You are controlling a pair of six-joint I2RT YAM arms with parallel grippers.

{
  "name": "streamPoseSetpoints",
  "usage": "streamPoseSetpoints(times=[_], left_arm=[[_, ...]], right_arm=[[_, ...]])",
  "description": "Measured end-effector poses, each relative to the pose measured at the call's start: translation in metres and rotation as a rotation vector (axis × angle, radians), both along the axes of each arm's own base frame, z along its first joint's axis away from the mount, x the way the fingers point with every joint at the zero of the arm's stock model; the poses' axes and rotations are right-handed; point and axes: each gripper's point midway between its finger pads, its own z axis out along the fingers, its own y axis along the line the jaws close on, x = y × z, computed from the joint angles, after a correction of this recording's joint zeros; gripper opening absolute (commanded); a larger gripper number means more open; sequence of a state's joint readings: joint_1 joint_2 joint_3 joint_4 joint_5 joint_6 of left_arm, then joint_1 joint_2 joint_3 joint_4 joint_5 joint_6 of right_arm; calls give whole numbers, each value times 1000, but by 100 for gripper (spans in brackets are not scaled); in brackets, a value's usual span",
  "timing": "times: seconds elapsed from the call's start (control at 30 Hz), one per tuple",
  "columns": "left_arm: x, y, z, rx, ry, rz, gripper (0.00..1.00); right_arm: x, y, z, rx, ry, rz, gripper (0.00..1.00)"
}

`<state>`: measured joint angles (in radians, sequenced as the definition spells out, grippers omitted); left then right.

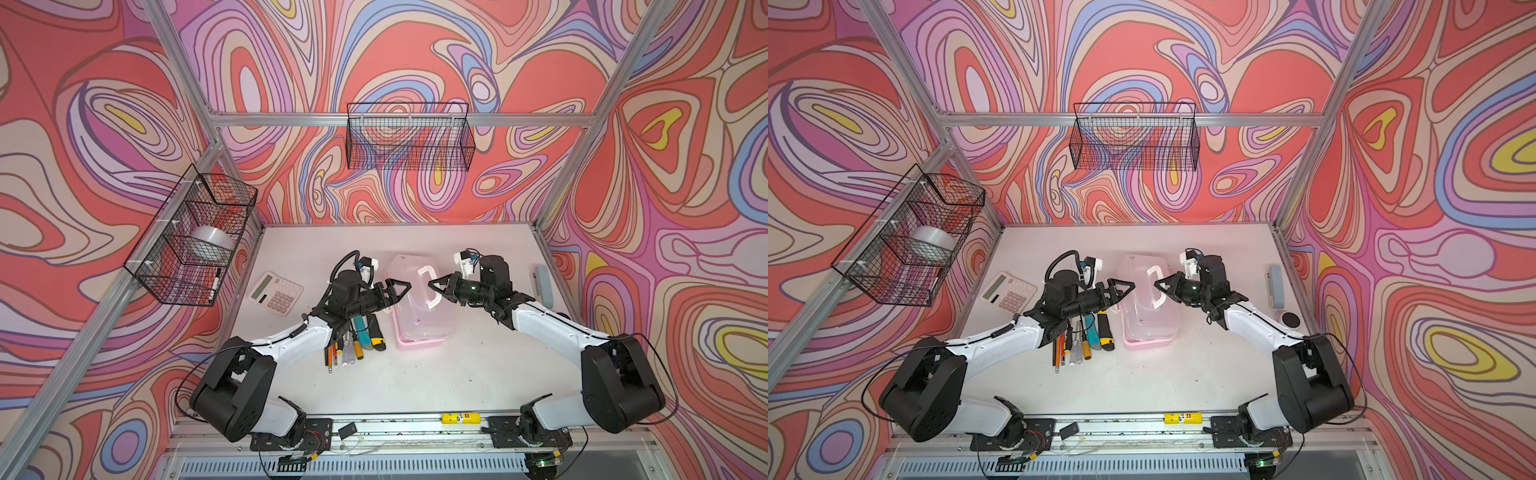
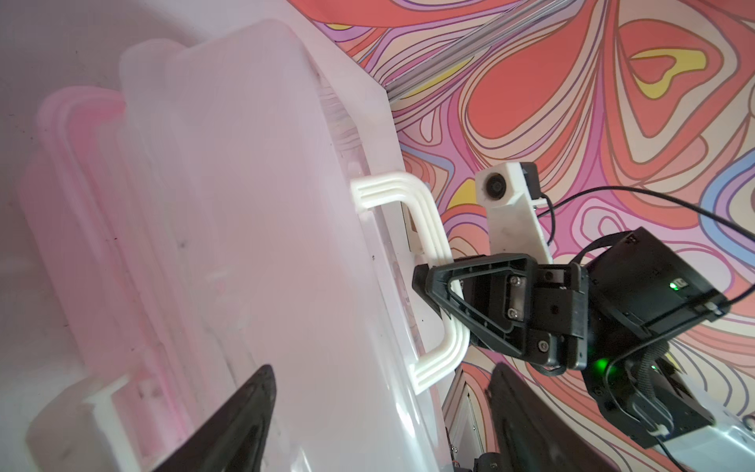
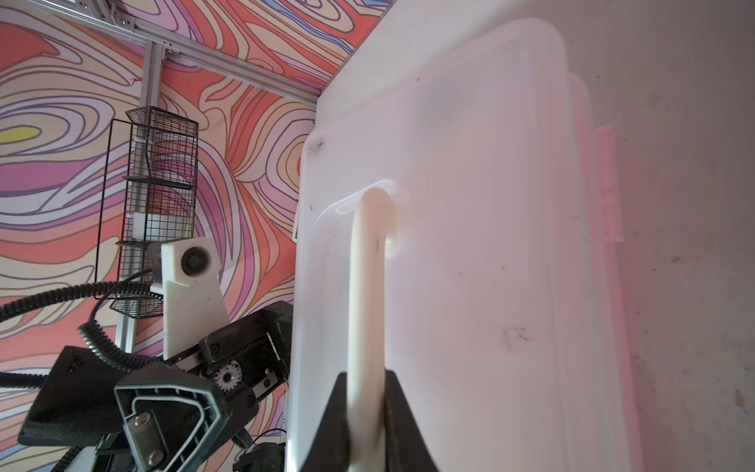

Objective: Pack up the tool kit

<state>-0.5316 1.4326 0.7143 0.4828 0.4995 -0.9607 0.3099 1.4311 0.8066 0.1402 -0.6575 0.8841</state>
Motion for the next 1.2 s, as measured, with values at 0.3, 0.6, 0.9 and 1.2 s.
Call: streamPoseSetpoints(times=[0.3, 0.6, 0.9, 1.2], left_arm=[[-5, 8, -23, 43, 44, 21, 83], [-4, 9, -26, 50, 50, 30, 87], [21, -13, 0, 5, 16, -1, 87], [20, -36, 11, -36, 14, -60, 87]], right_arm=[[4, -11, 7, 28, 1, -27, 0], [2, -22, 7, 56, 17, -53, 0], [-4, -24, 6, 76, 25, -42, 0], [-13, -27, 7, 51, 31, -40, 36]])
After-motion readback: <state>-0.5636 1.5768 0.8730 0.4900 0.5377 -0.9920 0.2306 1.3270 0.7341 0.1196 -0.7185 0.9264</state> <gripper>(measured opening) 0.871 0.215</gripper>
